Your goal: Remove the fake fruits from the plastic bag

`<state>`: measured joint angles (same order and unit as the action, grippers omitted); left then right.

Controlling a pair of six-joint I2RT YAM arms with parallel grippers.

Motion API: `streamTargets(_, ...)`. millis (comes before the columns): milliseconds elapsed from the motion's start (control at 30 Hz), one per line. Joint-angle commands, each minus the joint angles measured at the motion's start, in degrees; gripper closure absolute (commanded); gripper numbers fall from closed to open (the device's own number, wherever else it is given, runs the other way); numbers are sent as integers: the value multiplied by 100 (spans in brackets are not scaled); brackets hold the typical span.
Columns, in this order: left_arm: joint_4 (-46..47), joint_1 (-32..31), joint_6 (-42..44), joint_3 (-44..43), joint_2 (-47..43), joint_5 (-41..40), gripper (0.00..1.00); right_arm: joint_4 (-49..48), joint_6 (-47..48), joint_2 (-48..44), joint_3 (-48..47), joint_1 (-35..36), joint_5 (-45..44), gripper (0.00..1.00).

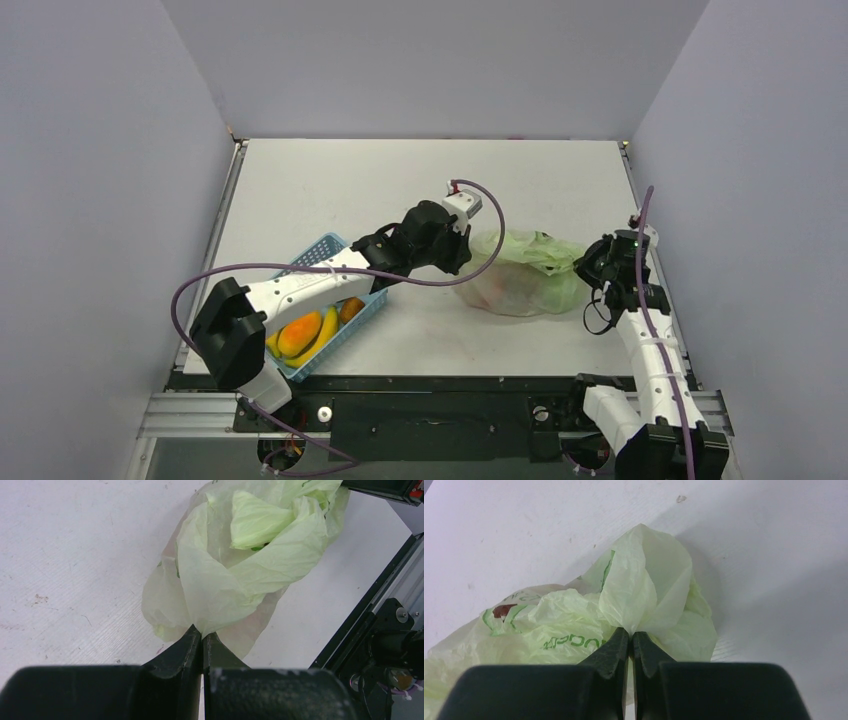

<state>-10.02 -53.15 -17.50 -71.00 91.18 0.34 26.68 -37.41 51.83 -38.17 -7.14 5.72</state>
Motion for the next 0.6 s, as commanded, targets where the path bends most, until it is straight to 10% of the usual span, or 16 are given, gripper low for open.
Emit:
streamTargets(0, 367, 41, -15, -26, -187, 197, 100, -166, 524, -100, -265, 133, 529, 100)
streamTargets(100, 418, 39, 73, 4, -360, 138, 100, -186, 633, -54, -323, 731, 513, 100)
streamTargets(300, 696, 28, 542, 295, -909, -159, 60, -291, 699, 8, -404, 1745, 262, 100)
streamTargets(567, 1395, -88, 1269, 701, -1399, -298, 52, -318, 789, 277, -505, 2749, 433, 100)
